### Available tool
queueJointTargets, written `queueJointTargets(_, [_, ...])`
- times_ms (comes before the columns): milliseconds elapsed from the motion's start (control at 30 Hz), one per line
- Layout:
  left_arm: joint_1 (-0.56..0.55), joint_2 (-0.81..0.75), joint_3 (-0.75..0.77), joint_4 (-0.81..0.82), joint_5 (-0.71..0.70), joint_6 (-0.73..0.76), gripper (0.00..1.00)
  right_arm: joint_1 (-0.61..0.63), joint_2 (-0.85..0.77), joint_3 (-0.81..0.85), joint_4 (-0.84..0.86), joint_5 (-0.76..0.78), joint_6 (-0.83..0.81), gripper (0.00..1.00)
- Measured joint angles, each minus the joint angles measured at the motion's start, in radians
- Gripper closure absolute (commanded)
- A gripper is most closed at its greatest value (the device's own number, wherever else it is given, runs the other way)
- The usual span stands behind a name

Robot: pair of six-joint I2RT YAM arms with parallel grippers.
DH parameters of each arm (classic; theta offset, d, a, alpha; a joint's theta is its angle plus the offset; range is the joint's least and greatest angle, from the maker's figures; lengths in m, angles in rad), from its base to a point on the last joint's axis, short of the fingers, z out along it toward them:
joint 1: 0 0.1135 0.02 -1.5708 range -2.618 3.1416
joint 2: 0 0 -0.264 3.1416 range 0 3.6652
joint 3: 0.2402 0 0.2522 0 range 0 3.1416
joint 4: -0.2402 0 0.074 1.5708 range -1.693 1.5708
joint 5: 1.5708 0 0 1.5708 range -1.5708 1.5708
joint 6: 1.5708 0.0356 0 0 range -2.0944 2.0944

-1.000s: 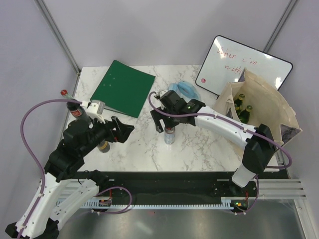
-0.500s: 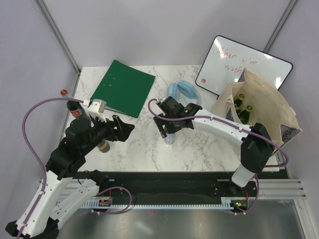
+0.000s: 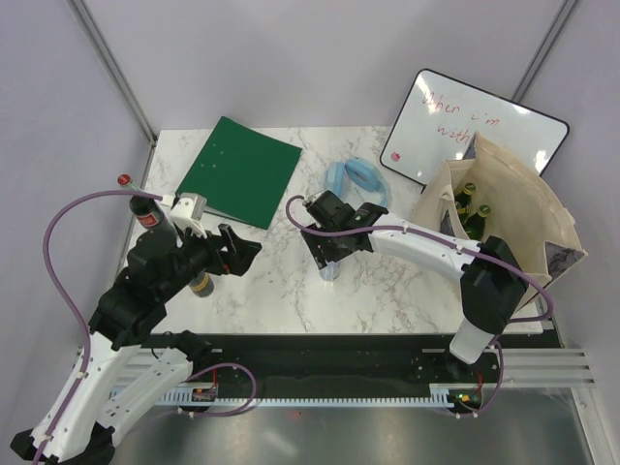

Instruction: Place the beverage into the canvas bag

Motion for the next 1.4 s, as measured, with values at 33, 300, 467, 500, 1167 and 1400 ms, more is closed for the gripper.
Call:
queueJointTargets(33, [0.000, 0.000, 0.000, 0.000, 0.000, 0.000, 0.00, 0.000, 0.000, 0.000, 0.003, 0.003, 0.000, 0.29])
queueJointTargets(300, [0.000, -0.008, 0.000, 0.000, 0.000, 0.000, 0.00, 0.000, 0.000, 0.002, 0.007, 0.023, 0.002, 0.81])
queueJointTargets(467, [0.000, -0.016, 0.000, 0.000, 0.000, 0.000, 0.00, -0.010, 0.000, 0.036, -0.042, 0.037, -0.001, 1.00])
queueJointTargets(500, [0.000, -0.016, 0.000, 0.000, 0.000, 0.000, 0.00, -0.015, 0.000, 0.048, -0.052, 0.038, -0.002, 1.00])
queueJointTargets(1167, [0.000, -0.006, -0.018, 0.002, 0.054, -0.001, 0.00, -0.592, -0.130, 0.835, -0.341, 0.223, -0.082, 1.00])
queueJointTargets(1400, [0.000, -0.008, -0.034, 0.002, 0.080, -0.001, 0.00, -0.750, -0.213, 0.834, -0.435, 0.292, -0.101, 1.00])
